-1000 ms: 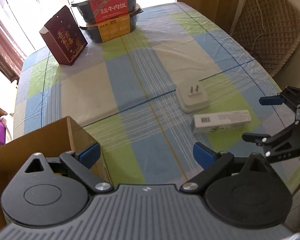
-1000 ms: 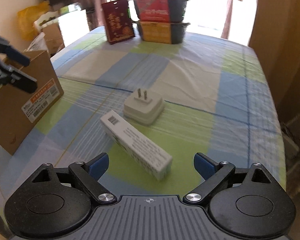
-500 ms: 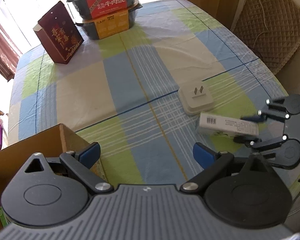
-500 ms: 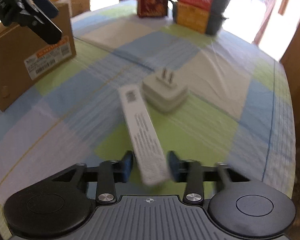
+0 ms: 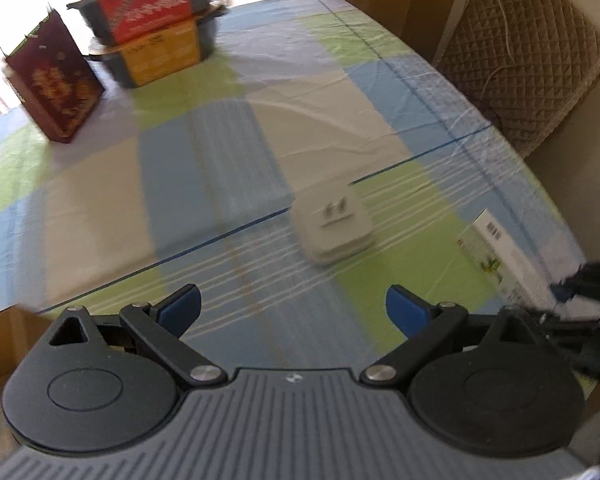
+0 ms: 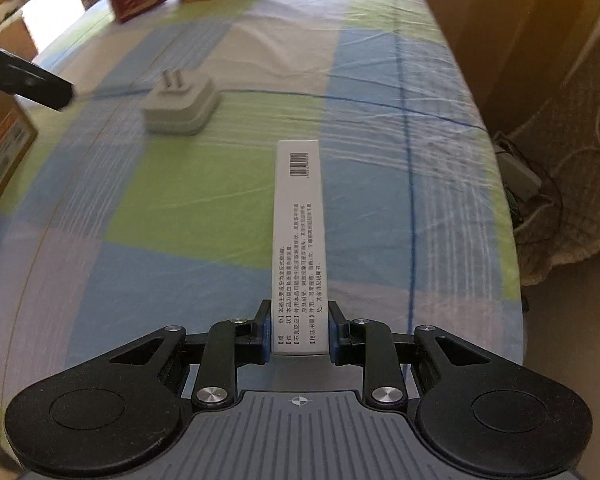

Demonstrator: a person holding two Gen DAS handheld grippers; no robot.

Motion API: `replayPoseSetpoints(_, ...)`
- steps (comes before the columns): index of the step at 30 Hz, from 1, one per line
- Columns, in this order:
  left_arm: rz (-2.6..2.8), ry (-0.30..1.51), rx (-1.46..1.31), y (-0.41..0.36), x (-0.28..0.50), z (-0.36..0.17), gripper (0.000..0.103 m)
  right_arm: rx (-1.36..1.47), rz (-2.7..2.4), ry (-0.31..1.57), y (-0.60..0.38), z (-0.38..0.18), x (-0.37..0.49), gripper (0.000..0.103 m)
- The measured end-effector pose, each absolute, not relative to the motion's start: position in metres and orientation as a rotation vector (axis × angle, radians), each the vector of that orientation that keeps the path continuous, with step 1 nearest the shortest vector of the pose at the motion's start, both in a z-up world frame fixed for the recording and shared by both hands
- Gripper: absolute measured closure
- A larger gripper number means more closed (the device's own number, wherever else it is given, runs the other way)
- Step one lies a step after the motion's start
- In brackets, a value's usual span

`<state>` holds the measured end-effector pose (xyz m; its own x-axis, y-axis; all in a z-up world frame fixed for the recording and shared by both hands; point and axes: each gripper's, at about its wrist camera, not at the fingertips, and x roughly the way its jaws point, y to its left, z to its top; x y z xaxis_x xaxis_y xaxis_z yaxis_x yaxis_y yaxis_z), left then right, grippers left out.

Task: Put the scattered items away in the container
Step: 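Grasp long white medicine box with right gripper while left gripper grasps white plug adapter, then carry plug adapter and medicine box over the cardboard box with both grippers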

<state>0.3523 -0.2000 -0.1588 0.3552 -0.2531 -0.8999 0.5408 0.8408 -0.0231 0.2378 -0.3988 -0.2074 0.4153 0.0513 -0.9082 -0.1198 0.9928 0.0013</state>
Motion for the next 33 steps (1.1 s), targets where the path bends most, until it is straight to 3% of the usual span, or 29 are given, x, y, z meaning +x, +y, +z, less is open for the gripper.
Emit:
replayPoseSetpoints(13,-0.421,1.161,0.236,-0.26,0.406,-0.23,0.006,0.01,0.068,1.086,-0.415,-0.204,0.258,0.074)
replayPoseSetpoints(15,-0.419,1.157,0.252,-0.265,0.408,-0.236,0.008,0.008,0.069,1.081,-0.414,-0.204,0.26,0.074)
replayPoseSetpoints(17,-0.416,1.153,0.273,-0.267,0.409,-0.24,0.016,0.005,0.069,1.074,-0.413,-0.203,0.262,0.073)
replayPoseSetpoints(19,-0.435,1.141,0.272,-0.267,0.409,-0.241,0.023,-0.007,0.052,1.037,-0.411,-0.2,0.263,0.049)
replayPoseSetpoints(20,-0.445,1.134,0.272,-0.266,0.409,-0.241,0.033,-0.012,0.043,1.018,-0.411,-0.198,0.263,0.024)
replayPoseSetpoints(21,-0.459,1.127,0.276,-0.266,0.408,-0.239,0.037,-0.018,0.034,0.998,-0.41,-0.196,0.263,0.022)
replayPoseSetpoints(25,-0.478,1.157,0.287,-0.259,0.405,-0.236,0.04,0.007,0.03,0.987,-0.412,-0.195,0.267,0.023)
replayPoseSetpoints(27,-0.488,1.164,0.284,-0.253,0.397,-0.232,0.04,0.001,0.039,1.006,-0.411,-0.198,0.27,0.05)
replayPoseSetpoints(32,-0.568,1.111,0.271,-0.24,0.364,-0.197,0.04,-0.028,0.036,1.061,-0.409,-0.205,0.274,0.074)
replayPoseSetpoints(33,-0.584,1.096,0.268,-0.236,0.357,-0.187,0.04,-0.036,0.036,1.063,-0.408,-0.205,0.273,0.074)
